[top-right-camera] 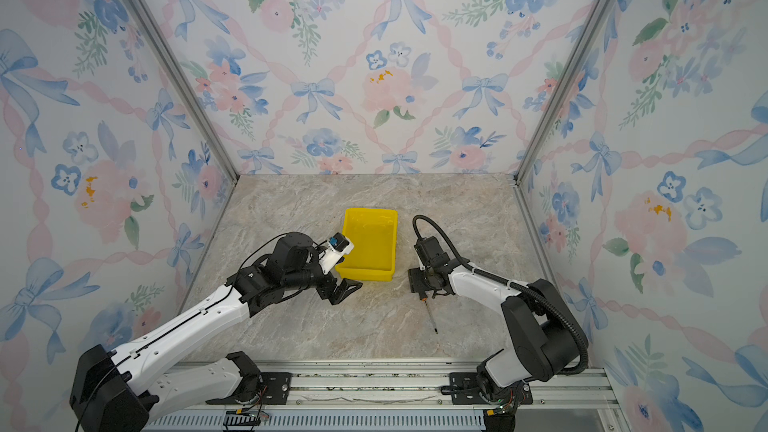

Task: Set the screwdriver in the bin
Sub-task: 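Close the right gripper on the orange-and-black screwdriver handle, then lift the screwdriver with the right gripper and carry it over the yellow bin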

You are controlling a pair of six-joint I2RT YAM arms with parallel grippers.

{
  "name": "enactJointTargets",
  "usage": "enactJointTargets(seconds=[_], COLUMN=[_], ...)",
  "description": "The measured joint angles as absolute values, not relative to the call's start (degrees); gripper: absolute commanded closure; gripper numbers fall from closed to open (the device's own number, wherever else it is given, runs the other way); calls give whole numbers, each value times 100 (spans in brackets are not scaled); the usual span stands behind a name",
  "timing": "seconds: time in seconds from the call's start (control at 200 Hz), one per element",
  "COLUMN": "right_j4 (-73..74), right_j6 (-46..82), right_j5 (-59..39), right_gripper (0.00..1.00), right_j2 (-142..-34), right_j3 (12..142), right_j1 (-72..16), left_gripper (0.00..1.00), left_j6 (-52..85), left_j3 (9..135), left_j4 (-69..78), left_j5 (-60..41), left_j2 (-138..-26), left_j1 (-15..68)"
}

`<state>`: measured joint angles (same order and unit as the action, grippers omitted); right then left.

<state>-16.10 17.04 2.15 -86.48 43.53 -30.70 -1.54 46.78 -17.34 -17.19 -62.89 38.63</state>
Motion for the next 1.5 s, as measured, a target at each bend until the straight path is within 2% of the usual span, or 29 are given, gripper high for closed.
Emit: enactJointTargets(seconds=[0.43,0.66,0.8,0.99,1.195,1.365,1.5], right_j4=[-1520,-1496,-1680,-2117,-2486,-2797,-2895], right_j6=[1796,1804,1804,1835,2064,2296,2499], right_j5=[263,375,607,993,1337,1431,1439], right_gripper=[65,89,97,100,100,100,100], right_j2=[-8875,-8884,-8873,-8265,-7599,-7721,-8213], right_j3=[4353,4359,4436,4659,5535,6410,7242], right_j1=[-3199,-3225,-3249,-3341,-3446,-3570,-3664], left_gripper=[3,2,3,3,3,2,3], left_j6=[-158,-242,-285,-305,-303,-305,-303], left_j3=[4624,4624,4593,4425,4322,4117,3970], left_j4=[-1739,-1737,-1732,-1730,-1616,-1463,-1461], left_j5=[-1728,-1691,-1632,-1542,-1391,-1393,-1393], left_j2=[-6309,-6309,-6281,-6136,-5848,-5730,-5621], left_j1=[3863,3863,3863,3857,3688,3535,3487])
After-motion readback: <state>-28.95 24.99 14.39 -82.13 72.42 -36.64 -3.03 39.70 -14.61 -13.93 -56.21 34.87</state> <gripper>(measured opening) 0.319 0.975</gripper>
